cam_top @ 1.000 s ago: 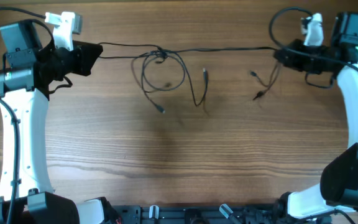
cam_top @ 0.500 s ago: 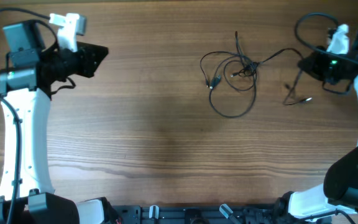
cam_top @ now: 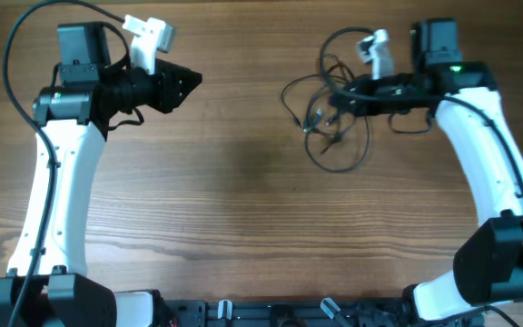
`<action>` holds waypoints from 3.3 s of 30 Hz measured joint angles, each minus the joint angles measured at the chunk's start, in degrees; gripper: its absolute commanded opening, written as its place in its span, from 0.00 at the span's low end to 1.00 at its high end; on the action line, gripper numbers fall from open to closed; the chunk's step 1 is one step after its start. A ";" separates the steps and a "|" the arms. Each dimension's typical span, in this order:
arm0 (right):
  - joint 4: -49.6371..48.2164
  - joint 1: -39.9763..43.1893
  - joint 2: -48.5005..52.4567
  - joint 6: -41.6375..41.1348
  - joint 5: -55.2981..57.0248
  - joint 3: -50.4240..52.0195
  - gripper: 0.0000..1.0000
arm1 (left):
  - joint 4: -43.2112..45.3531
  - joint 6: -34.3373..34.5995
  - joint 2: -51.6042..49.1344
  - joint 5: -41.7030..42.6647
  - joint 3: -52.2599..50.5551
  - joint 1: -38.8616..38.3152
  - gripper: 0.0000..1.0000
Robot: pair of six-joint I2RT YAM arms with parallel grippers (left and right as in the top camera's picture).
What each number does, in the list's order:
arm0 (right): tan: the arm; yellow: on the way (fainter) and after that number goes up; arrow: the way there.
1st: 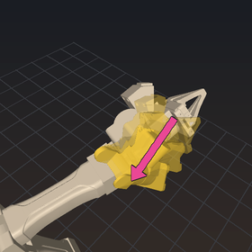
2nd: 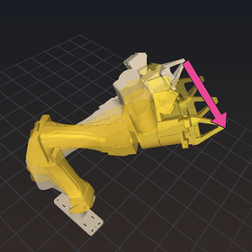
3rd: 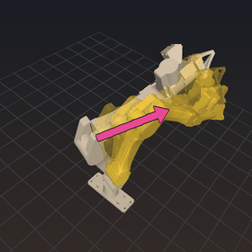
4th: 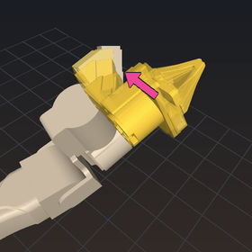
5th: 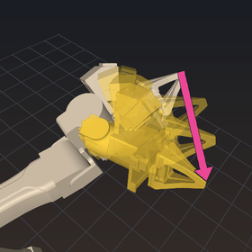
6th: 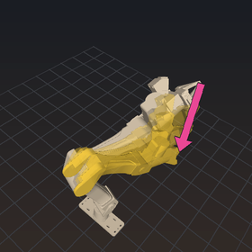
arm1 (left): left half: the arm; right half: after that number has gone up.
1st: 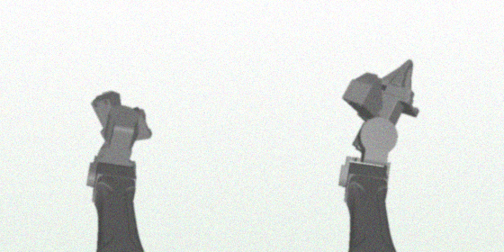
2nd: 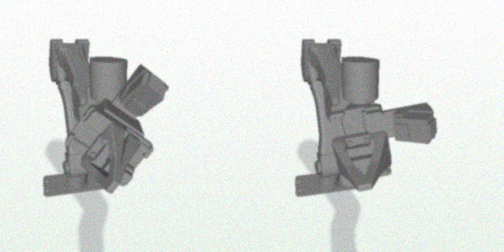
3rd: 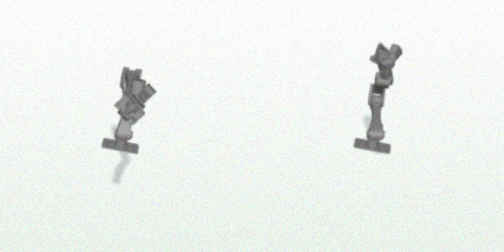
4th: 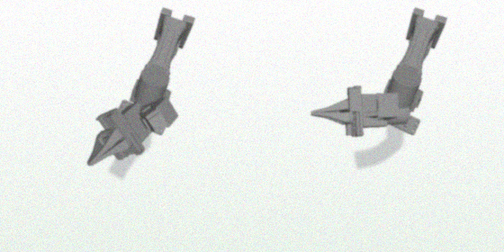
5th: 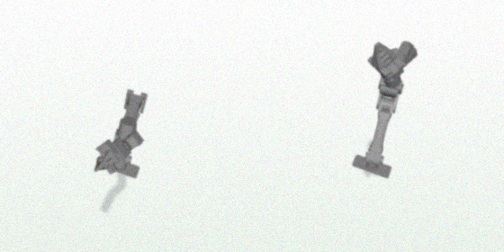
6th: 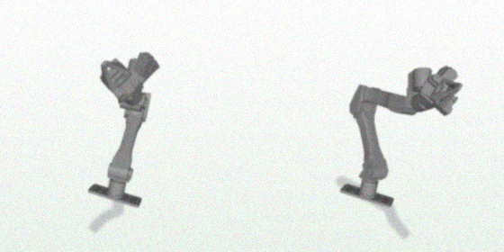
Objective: Untangle cables
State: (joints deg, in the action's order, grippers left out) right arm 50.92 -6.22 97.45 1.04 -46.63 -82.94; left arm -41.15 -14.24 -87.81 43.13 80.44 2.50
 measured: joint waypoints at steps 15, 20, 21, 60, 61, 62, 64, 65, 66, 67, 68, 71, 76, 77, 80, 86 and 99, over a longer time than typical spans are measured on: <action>2.69 -20.96 0.00 -5.99 34.05 0.00 0.05 | 0.02 0.00 -0.02 -0.42 0.00 1.64 0.29; 2.67 -24.06 0.00 -5.60 38.36 0.00 0.59 | 0.02 0.00 -0.02 -0.42 0.00 1.64 0.29; 2.64 -24.37 0.00 -6.56 40.52 0.00 0.69 | 0.00 0.02 -0.02 -0.42 0.00 1.64 0.29; -12.41 -9.05 19.34 -24.37 52.65 0.04 0.18 | -2.40 0.00 -0.02 -0.42 0.00 1.64 0.29; -12.48 -9.05 19.37 -24.52 52.59 0.04 0.05 | -2.40 0.00 -0.02 -0.42 0.00 1.64 0.29; -12.50 -9.05 19.37 -24.61 52.41 0.04 0.05 | -2.40 0.00 -0.02 -0.42 0.00 1.64 0.29; -12.68 -9.05 19.37 -25.31 52.37 0.04 0.04 | -2.51 0.02 -0.02 -0.42 0.00 1.64 0.29; -12.72 -9.05 19.37 -25.73 52.37 0.04 0.04 | -2.78 0.00 -0.02 -0.42 0.00 1.64 0.29; -12.68 -9.05 19.37 -25.75 52.22 0.04 0.04 | -2.99 0.00 -0.02 -0.42 0.00 1.64 0.29; -12.66 -9.05 19.37 -25.83 51.89 0.04 0.05 | -3.26 0.00 -0.02 -0.42 0.00 1.64 0.29; -12.66 -9.05 19.37 -25.88 51.52 0.04 0.05 | -3.37 0.00 -0.02 -0.42 0.00 1.64 0.29; -12.37 -9.05 19.23 -24.35 48.61 0.04 0.05 | -3.48 0.00 -0.02 -0.85 0.00 1.64 0.23; -10.64 -9.05 11.54 -18.40 42.42 0.02 0.04 | -2.93 -0.04 -0.02 -1.22 -0.98 1.64 0.30; -10.58 -9.05 7.78 -17.40 40.72 -0.04 0.04 | -2.38 -0.79 -0.02 -0.59 -1.97 1.64 0.36; -8.94 -9.05 -2.84 -14.86 36.94 -0.70 0.04 | -0.46 -3.48 -0.22 4.20 -5.31 1.38 0.46; -4.85 -9.07 -9.70 -12.96 30.80 -1.73 0.04 | 7.96 -5.64 -5.68 16.87 -7.74 -2.97 0.47; -0.35 -9.07 -9.70 -12.74 23.85 -1.73 0.04 | 22.60 -5.86 -15.02 24.48 -8.09 -16.83 0.43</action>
State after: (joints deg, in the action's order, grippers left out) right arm 50.57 -15.29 87.74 -11.70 -22.79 -84.66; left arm -18.55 -20.10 -102.83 67.61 72.36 -14.33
